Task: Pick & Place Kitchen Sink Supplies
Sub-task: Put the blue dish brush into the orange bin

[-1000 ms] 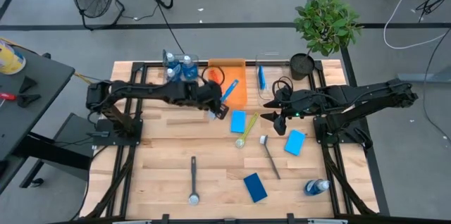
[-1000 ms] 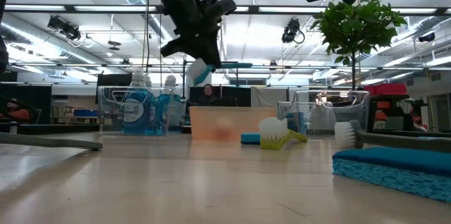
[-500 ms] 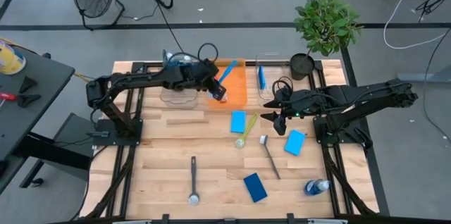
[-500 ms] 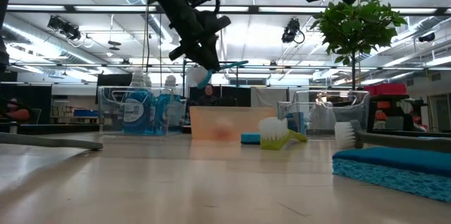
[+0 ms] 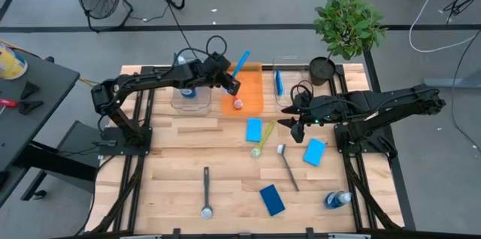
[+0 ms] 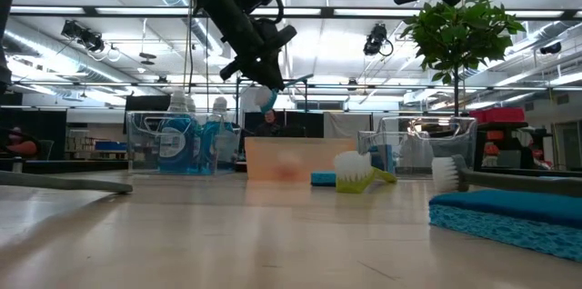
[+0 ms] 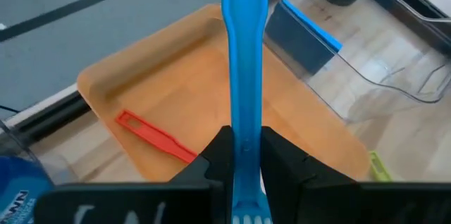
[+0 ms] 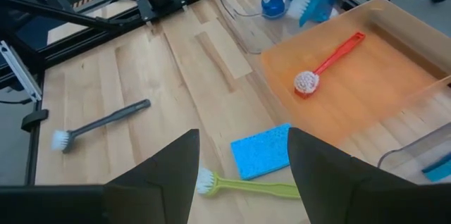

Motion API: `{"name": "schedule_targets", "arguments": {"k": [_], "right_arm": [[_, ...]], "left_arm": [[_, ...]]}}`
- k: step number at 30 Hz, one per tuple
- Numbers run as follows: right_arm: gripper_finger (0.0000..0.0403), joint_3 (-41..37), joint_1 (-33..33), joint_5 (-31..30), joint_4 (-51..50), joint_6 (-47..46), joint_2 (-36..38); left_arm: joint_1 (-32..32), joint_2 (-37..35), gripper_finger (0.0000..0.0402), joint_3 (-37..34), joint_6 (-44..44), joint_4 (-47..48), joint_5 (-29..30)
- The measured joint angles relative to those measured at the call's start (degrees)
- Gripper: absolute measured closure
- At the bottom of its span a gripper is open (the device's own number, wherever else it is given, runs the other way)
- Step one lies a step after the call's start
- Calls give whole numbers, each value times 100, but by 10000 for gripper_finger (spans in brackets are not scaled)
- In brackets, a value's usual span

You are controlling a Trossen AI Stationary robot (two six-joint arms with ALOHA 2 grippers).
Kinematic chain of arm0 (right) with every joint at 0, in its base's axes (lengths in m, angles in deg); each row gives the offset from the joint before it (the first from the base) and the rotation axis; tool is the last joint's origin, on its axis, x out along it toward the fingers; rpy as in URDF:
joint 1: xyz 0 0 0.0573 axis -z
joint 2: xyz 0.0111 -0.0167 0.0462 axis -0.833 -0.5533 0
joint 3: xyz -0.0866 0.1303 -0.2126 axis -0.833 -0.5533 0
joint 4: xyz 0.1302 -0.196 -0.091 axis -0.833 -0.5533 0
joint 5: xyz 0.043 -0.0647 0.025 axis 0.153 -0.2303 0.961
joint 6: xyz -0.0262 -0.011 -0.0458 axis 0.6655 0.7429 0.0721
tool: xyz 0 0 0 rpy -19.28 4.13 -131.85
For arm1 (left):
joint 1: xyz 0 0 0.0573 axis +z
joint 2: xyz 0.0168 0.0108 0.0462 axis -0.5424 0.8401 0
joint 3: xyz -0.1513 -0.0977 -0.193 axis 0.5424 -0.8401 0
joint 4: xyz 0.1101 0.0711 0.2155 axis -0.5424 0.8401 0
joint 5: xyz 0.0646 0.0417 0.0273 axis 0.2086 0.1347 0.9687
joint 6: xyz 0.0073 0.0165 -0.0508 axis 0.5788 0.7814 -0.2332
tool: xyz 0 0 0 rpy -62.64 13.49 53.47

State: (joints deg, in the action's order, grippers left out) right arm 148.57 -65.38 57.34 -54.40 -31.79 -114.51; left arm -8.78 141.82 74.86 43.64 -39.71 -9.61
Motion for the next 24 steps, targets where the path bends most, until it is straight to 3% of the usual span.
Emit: {"name": "schedule_targets", "arguments": {"k": [10,24], "right_arm": [[185,0,0,-294,1,0,0],[185,-2,0,-302,124,-21,0]], "left_arm": [[15,0,346,0,8,-13,191],[-35,539,346,0,-2196,-348,-471]]}}
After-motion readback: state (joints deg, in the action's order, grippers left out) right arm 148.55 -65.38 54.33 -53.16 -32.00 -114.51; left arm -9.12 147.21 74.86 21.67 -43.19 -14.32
